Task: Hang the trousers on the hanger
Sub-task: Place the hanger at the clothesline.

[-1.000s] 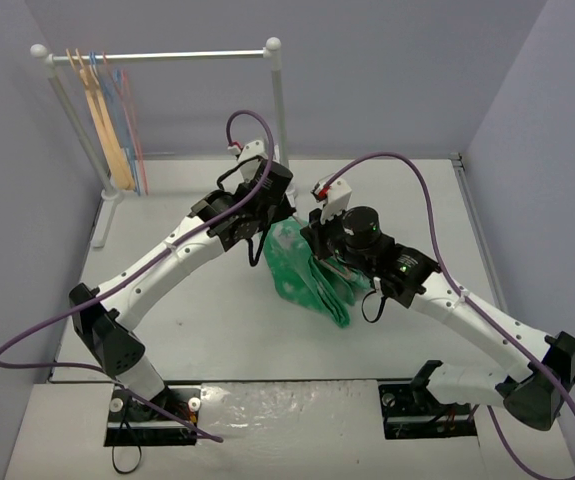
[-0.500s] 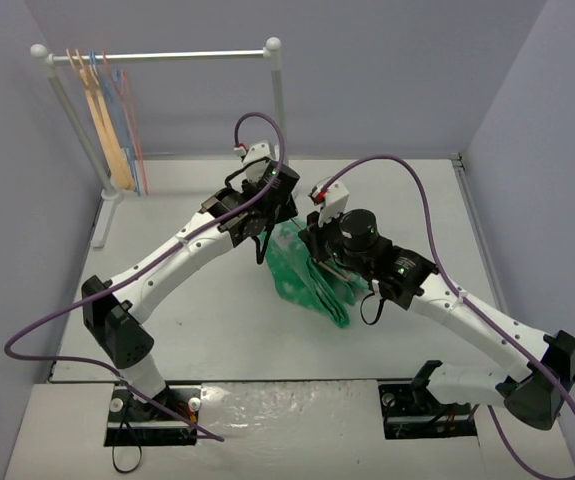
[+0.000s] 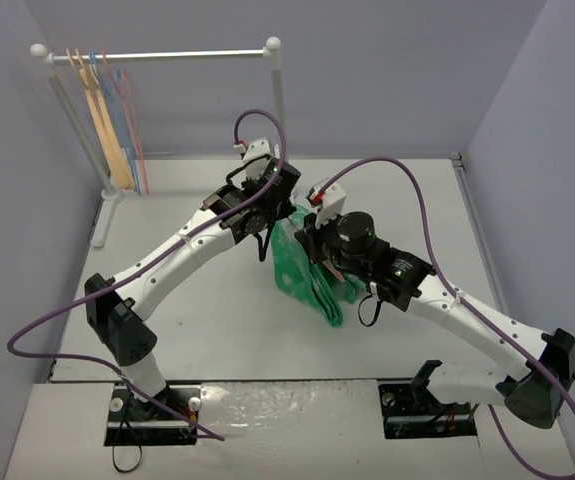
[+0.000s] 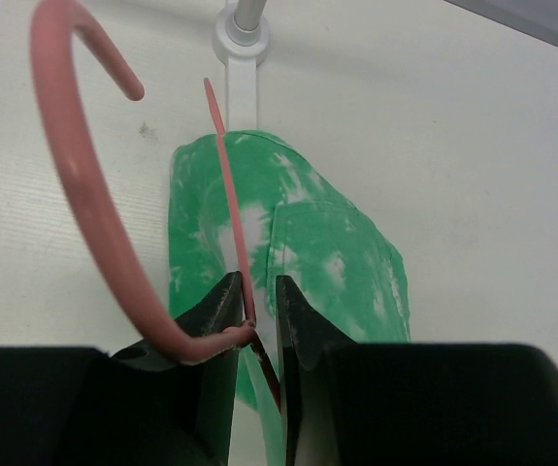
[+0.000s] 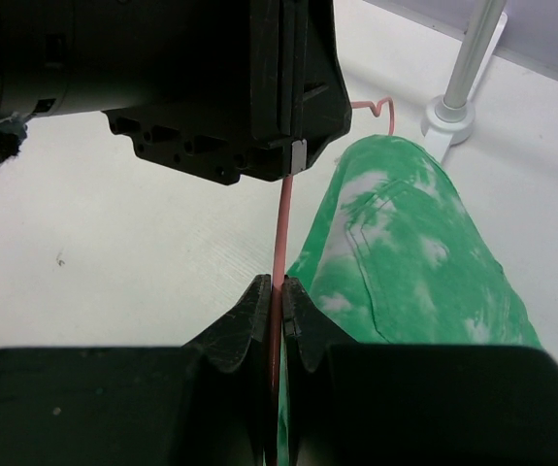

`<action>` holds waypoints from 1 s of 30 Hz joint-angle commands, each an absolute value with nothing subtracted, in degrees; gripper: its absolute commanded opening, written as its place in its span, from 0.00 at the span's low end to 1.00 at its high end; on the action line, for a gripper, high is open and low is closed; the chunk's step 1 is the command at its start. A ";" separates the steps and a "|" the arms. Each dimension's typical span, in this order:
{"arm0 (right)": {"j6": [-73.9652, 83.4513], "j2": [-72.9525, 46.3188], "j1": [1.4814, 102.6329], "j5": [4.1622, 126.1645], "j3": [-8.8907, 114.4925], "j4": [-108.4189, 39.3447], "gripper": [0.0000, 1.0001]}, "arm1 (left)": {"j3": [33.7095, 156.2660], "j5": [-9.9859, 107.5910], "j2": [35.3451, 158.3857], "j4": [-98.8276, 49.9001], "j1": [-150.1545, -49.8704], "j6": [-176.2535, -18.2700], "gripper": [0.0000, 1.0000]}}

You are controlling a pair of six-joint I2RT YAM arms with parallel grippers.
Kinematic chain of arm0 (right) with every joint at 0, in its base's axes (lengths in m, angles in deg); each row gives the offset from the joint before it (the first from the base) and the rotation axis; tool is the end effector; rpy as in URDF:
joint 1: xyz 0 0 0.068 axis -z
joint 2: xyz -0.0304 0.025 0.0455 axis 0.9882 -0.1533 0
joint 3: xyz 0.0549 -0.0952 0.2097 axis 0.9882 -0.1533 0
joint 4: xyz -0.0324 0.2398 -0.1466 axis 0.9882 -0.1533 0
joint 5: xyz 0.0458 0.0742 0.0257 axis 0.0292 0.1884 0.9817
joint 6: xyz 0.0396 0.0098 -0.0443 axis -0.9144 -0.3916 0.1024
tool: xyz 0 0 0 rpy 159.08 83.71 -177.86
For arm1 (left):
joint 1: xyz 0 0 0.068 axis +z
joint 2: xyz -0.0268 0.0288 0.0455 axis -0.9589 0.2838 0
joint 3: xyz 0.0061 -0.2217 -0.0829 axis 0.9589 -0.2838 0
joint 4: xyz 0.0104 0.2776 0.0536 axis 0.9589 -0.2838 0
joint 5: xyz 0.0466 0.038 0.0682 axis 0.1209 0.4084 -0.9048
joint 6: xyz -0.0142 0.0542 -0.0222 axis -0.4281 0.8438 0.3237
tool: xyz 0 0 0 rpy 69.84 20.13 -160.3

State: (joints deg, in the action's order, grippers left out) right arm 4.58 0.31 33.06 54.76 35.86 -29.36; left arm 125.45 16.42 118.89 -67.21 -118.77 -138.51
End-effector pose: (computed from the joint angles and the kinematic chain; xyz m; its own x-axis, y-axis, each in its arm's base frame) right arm 0.2188 0.2407 0.3327 -0.1347 0.0315 -0.9904 -0.7004 0.7040 0.1177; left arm 0.2974 -0.2741 0.3557 -0.5765 -0.4515 -0.6810 -0.0751 0.8592 -0.5061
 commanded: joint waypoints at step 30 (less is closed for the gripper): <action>-2.82 0.24 29.68 64.79 38.80 -25.00 0.94 | 119.18 11.52 108.83 -63.69 -114.09 -128.41 0.00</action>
